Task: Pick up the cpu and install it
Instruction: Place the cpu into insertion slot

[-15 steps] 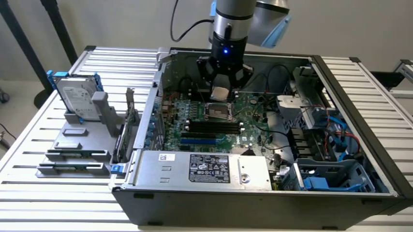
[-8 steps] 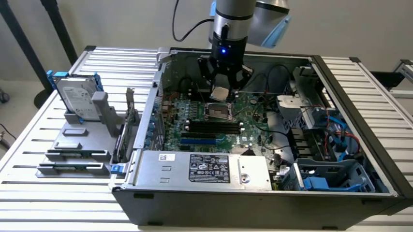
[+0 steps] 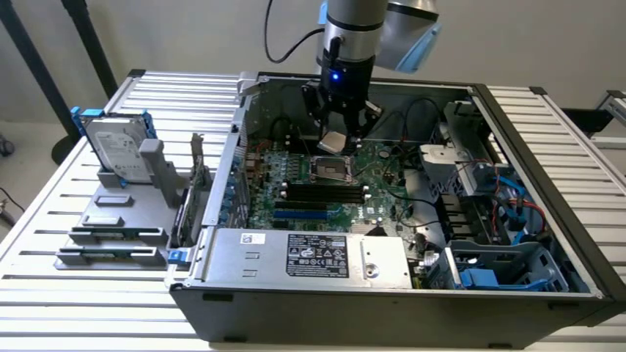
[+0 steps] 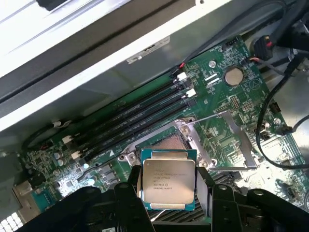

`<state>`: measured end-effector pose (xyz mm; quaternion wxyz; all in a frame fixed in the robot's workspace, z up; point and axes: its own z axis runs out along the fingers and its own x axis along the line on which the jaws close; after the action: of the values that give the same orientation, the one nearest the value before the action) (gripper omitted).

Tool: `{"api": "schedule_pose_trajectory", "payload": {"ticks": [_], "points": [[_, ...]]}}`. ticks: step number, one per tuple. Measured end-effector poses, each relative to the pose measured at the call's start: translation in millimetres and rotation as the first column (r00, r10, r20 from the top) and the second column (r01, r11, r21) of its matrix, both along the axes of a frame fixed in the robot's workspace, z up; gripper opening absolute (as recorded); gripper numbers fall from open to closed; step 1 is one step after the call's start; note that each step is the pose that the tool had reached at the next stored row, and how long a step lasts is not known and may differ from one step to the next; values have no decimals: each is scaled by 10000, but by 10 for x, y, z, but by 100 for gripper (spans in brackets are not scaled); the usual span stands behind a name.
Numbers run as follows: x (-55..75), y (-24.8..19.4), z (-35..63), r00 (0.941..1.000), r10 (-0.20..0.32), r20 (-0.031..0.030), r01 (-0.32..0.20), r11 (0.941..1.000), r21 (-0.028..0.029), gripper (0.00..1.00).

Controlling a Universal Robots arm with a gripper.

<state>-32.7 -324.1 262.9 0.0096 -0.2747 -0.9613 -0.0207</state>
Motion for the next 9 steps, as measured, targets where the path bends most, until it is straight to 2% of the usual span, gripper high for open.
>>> {"api": "schedule_pose_trajectory", "payload": {"ticks": [4,9], "points": [[0,0,-2,9974,-714,-1,714,9974,0,55],[0,0,-4,9866,-1629,-2,1629,9866,0,55]]}}
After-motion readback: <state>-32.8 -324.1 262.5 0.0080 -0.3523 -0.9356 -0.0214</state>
